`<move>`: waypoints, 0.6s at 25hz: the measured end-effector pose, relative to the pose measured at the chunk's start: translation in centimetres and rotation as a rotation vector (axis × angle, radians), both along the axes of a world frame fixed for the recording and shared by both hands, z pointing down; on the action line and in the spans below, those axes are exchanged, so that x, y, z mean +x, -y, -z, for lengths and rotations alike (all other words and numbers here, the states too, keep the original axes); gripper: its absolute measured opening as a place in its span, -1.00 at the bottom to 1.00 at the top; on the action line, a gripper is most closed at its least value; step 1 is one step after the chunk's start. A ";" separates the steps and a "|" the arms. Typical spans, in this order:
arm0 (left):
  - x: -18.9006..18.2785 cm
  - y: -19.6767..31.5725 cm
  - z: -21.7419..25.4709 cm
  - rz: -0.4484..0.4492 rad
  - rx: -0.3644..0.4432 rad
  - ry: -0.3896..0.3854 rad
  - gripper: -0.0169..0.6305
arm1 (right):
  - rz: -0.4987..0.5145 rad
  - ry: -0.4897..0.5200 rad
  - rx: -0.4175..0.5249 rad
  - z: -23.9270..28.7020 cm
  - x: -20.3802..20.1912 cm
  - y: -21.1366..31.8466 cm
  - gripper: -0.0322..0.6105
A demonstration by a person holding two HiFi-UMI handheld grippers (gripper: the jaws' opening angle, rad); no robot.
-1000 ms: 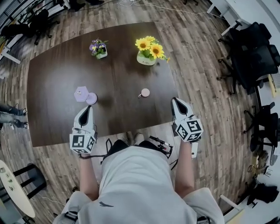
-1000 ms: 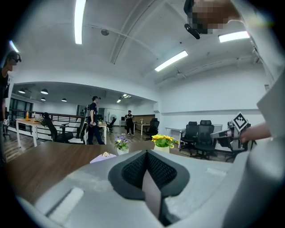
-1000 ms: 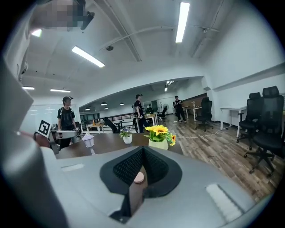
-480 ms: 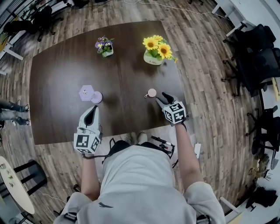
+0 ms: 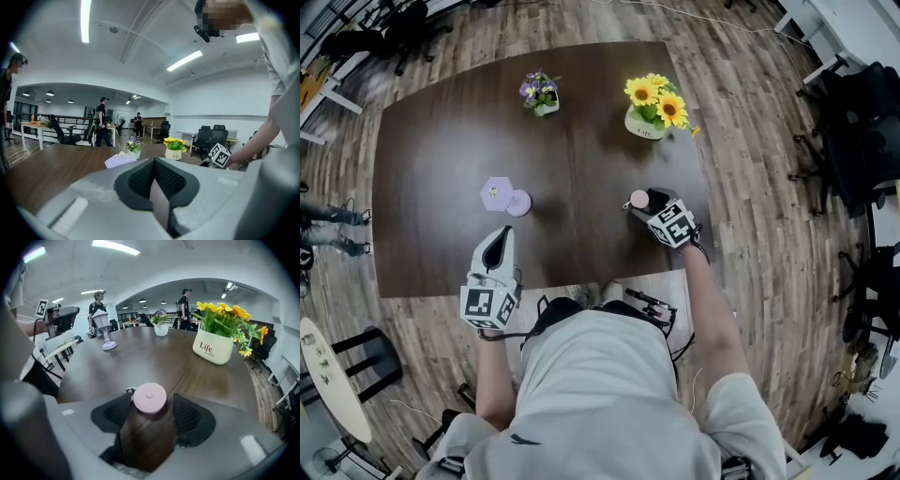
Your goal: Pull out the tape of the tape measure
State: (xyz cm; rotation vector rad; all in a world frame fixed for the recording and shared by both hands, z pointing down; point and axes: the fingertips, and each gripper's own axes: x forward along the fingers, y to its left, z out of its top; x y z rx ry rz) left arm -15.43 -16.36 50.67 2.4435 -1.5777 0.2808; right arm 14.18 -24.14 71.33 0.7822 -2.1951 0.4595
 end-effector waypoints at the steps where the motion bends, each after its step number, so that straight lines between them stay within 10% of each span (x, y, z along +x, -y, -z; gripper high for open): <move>1: -0.1 -0.1 -0.1 0.002 -0.002 0.000 -0.93 | 0.004 0.005 -0.001 0.0 0.0 0.1 -0.05; 9: 0.0 -0.3 -0.9 0.008 -0.017 -0.008 -0.93 | -0.040 0.030 -0.001 0.0 -0.2 0.1 -0.24; 15: 1.6 0.1 -0.9 -0.022 -0.001 -0.021 -0.93 | -0.239 0.279 -0.023 4.6 -0.2 -0.6 -0.24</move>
